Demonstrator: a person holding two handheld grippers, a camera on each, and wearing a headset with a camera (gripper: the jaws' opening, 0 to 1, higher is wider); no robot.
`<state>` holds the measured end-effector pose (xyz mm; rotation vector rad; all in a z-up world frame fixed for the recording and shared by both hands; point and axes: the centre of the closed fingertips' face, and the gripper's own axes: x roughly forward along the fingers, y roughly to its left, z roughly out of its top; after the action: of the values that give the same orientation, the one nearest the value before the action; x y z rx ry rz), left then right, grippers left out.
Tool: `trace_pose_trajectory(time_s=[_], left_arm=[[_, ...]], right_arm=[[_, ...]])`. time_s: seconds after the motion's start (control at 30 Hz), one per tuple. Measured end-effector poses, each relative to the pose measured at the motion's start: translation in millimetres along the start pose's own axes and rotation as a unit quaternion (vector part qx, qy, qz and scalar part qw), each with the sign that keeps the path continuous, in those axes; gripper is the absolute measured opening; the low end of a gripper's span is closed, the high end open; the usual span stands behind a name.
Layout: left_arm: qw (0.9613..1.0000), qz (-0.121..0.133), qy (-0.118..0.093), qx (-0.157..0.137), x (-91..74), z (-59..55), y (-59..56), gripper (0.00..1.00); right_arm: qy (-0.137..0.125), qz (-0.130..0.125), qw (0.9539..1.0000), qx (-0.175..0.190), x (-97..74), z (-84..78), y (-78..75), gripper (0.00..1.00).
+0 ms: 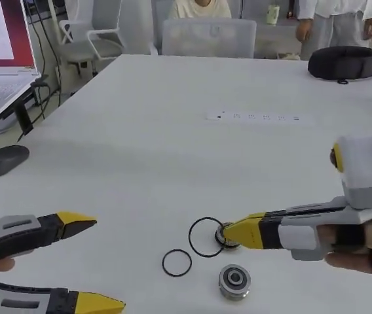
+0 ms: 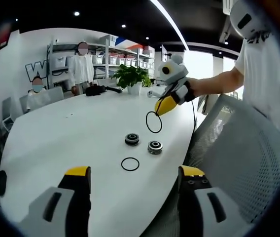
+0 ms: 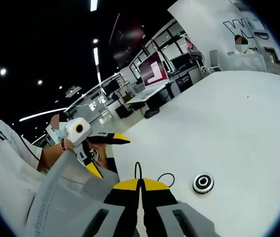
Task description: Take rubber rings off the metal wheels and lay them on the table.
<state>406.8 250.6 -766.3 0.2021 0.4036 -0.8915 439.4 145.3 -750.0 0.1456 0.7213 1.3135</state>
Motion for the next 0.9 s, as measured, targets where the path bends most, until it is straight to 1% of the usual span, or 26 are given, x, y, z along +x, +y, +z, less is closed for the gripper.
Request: trace_pose_trajectory(time_s=[0.13,0.27,0.43,0.57,0.67,0.77,0.9], left_arm=[[1.0000,0.001,-0.001,-0.001,-0.4,0.2,-0.1,0.70],[1.0000,0.002,-0.003,-0.004,-0.2,0.1,-0.3,0.70],[1.0000,-0.001,-0.006,-0.007,2.1,-0.6,-2.1,0.71],[0.9999,-0.003,-0.008,-0.008,3.5,-0.3,-3.1,0.71],[0.9999,-0.004,-0.009,-0.009,3.3,0.0,-3.5,0.72],[0.9999,-0.005,-0.010,-0.009,2.9,0.4,-3.4,0.73],[0.9998,-0.005,-0.013,-0.011,3.1,1.6,-2.9,0.73]], right_arm=[[0.013,0.002,0.9999,-0.001,9.3,-5.2,-2.8,0.00],[0.026,0.000,0.9996,-0.004,17.8,-12.9,-9.9,0.00],[0.044,-0.006,0.9990,0.006,27.5,-20.0,-22.4,0.00],[0.053,-0.006,0.9985,0.011,36.6,-22.6,-26.3,0.00],[0.063,-0.009,0.9978,0.019,43.9,-27.7,-31.8,0.00],[0.073,-0.015,0.9970,0.021,48.6,-33.3,-36.9,0.00],[0.082,-0.021,0.9961,0.027,52.4,-38.1,-48.5,0.00]])
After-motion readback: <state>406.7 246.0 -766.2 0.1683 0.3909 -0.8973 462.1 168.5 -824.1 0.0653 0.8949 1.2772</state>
